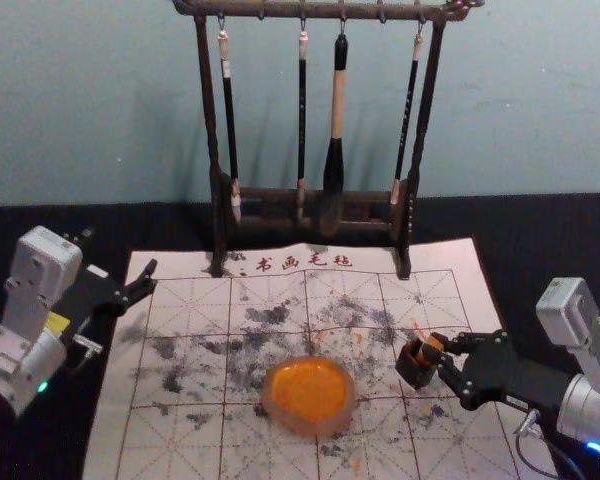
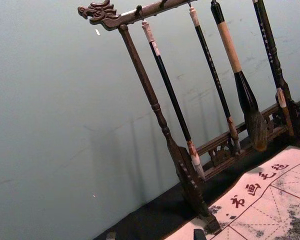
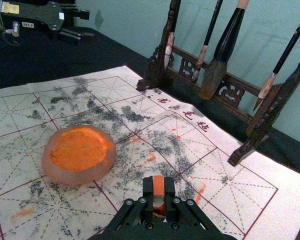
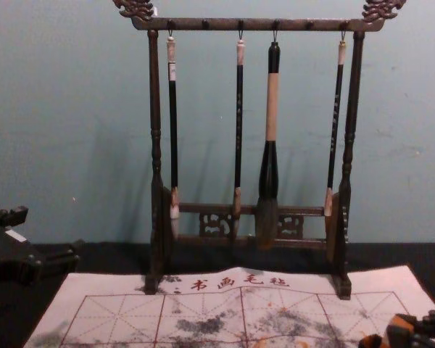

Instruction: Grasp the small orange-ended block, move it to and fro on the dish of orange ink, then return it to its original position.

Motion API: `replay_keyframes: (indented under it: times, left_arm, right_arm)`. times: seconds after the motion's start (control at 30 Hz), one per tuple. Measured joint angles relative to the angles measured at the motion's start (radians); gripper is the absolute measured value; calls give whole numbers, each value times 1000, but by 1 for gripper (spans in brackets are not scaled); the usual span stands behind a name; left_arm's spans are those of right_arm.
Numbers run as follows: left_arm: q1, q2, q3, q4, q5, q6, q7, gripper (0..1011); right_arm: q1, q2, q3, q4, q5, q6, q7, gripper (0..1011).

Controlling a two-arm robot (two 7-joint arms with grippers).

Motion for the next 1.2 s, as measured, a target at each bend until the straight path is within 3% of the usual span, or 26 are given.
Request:
replay_keyframes:
  times: [0.33,0.87,1.03,1.2]
  left_arm:
    - [0,0,0,0,0,0,0,1001]
    - [0,0,0,0,0,0,0,1001]
    - [0,0,0,0,0,0,0,1001]
    - [0,0,0,0,0,0,0,1001]
  right_arm:
    - [2,2,9,-13,10,12,4,91]
    - [-7,25,49,-104,76,17,18,91]
    - [3,25,39,-117,89,16,32,91]
    - [17,25,4,-128,84,17,48,91]
